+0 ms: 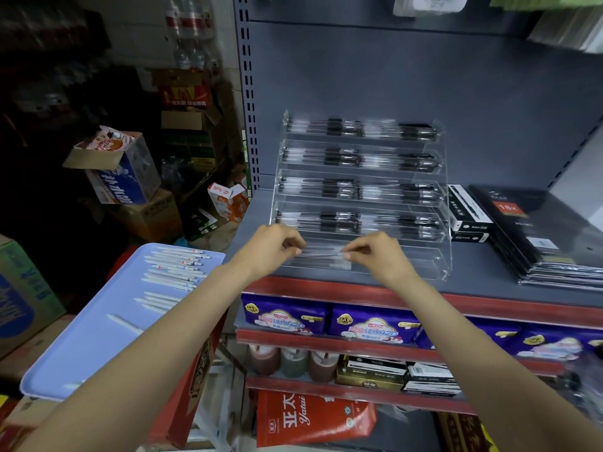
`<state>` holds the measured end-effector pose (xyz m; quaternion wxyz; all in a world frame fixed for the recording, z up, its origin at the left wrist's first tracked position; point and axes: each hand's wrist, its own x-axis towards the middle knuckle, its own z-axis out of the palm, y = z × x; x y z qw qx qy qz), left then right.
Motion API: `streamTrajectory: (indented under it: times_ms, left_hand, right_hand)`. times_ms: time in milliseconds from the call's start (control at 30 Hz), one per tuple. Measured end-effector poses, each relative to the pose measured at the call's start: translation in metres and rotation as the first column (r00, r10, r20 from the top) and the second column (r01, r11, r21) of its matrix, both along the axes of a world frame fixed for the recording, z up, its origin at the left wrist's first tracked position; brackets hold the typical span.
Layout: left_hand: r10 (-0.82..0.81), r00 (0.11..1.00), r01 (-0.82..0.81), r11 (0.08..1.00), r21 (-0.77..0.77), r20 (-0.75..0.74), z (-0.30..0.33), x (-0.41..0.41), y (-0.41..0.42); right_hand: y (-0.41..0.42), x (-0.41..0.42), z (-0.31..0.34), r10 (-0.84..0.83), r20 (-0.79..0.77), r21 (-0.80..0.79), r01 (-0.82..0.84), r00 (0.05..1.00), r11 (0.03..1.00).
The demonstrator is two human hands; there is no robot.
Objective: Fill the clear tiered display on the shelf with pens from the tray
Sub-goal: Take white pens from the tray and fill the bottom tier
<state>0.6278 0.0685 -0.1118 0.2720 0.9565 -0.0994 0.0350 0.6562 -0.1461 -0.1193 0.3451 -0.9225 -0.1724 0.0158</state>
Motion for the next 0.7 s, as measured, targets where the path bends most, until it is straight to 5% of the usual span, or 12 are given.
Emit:
streamTrajectory:
  times_ms: [367, 700]
  left_hand:
    - [-0.03, 1.0, 0.027, 0.971, 0.236, 0.008, -0.008, -0.0006, -0.0037]
    - [-0.022, 0.999, 0.016, 0.976, 0.215, 0.027, -0.0084, -0.0043, -0.0064]
  right_hand:
    - [0.0015, -0.0032, 0.0056, 0.08, 0.038, -0.171, -0.072, 0.996, 0.983]
    - [0.0087, -0.0051, 0.009, 0.052, 0.05, -0.288, -0.035, 0.997, 0.957]
